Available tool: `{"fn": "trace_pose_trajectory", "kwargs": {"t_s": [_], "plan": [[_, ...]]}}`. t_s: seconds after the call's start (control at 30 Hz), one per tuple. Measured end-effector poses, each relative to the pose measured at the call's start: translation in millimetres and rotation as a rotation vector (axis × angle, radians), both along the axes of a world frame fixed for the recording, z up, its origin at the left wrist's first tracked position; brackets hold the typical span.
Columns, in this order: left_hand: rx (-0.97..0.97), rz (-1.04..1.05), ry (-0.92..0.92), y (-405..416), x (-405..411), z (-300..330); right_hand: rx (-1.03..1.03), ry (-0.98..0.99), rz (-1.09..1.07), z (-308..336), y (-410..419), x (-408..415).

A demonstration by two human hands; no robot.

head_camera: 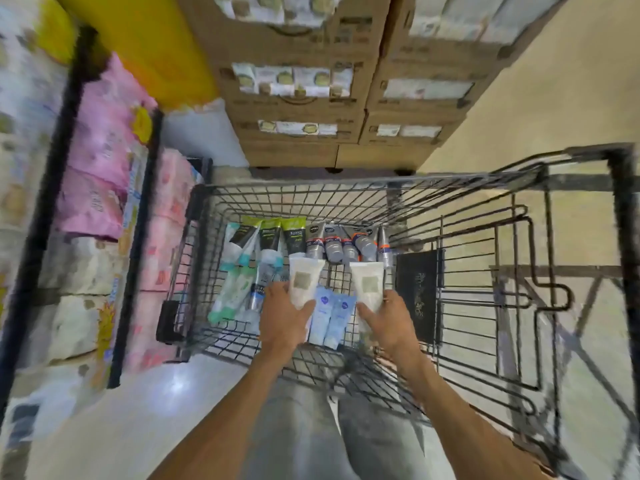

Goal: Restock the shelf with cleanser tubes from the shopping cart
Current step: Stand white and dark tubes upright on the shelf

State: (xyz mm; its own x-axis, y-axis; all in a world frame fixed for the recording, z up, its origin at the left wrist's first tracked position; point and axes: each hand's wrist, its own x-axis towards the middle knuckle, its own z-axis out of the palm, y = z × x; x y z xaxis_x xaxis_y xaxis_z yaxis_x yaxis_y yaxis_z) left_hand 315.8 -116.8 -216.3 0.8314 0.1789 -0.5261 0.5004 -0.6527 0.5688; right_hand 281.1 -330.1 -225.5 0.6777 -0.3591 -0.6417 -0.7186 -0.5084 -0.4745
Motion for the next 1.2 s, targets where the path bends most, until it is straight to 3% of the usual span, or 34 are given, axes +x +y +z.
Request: {"fn": "trace_pose_trajectory", "kwargs": {"t_s": [0.17, 0.37, 0.7, 0.97, 1.2], "plan": [[-0.010, 0.085, -0.142, -3, -11, 62, 0.102, -0.101, 0.056, 69, 5, 9], [0.033, 0.250, -0.246, -10, -44, 115, 0.151, -0.213, 0.289, 118, 2, 11], [0.098, 0.824, -0.397, -12, -184, 176, 0.258, -0.274, 0.820, 158, 54, -28], [0.233, 1.263, -0.422, 25, -355, 205, 0.415, -0.316, 1.179, 195, 151, -135], [0.349, 1.602, -0.466, 29, -543, 222, 0.549, -0.302, 1.545, 226, 222, -303]]}}
